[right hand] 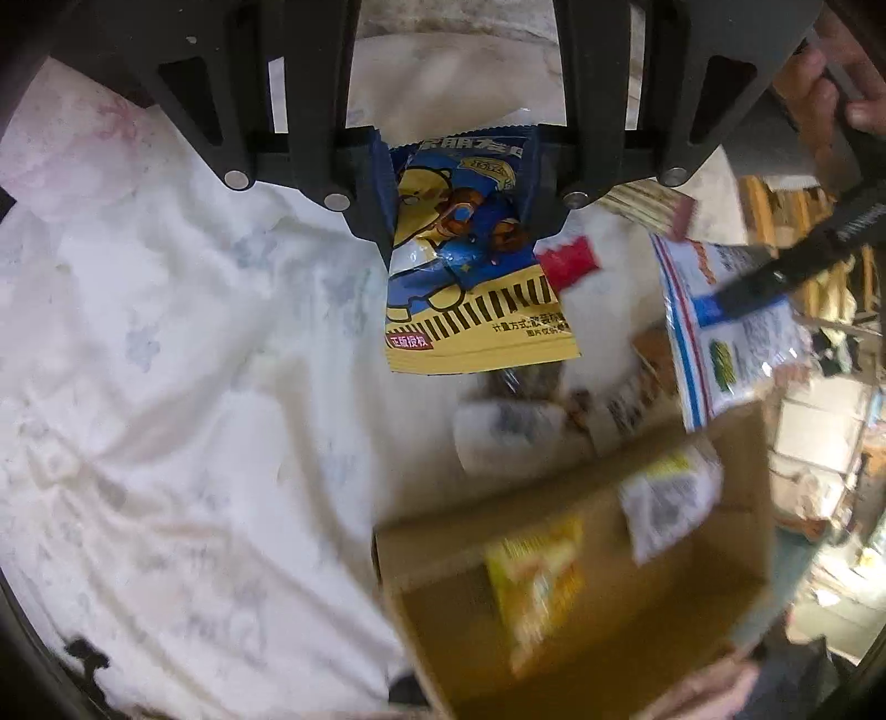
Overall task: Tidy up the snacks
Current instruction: 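Grasp the blue-white bag with the left tool while the right tool grasps the yellow-blue bag, then lower both bags into the box and open both tools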
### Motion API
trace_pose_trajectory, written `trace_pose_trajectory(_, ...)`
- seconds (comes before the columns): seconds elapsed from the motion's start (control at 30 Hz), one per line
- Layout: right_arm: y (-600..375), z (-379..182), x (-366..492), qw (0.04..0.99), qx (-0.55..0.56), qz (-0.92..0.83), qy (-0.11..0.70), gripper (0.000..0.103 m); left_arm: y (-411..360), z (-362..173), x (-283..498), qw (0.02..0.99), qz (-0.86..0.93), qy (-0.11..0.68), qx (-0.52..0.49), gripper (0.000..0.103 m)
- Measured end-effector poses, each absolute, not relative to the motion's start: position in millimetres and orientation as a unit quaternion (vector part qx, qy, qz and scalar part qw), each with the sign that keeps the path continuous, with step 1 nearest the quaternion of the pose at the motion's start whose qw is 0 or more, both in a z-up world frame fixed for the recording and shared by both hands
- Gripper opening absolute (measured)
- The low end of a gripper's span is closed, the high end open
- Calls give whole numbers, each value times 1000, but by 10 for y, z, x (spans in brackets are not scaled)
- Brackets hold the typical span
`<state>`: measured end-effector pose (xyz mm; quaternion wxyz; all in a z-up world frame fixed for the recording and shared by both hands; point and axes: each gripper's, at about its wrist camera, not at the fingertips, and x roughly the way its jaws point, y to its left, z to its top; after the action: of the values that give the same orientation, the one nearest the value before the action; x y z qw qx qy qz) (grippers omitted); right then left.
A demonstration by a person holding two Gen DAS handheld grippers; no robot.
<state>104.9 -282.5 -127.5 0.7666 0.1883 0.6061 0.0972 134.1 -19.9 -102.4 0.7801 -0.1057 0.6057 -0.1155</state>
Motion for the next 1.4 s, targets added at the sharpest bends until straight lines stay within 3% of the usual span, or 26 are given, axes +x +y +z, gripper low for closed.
trace_pose_trajectory(0.13,-2835,-822,998,815,223,129,519,37,-167,-840,1227,806,-122,571,-91,47)
trace_pose_trajectory(0.3,-2887,-583,895,838,232,149,471,37,-67,-630,1097,838,-116,526,-91,47)
trace_pose_trajectory(1.17,-2671,-287,1159,859,238,172,418,38,-97,-454,1244,874,-93,466,-105,47)
trace_pose_trajectory(1.4,-2711,-222,1466,871,215,160,411,38,-177,-202,1624,874,-115,462,-97,47)
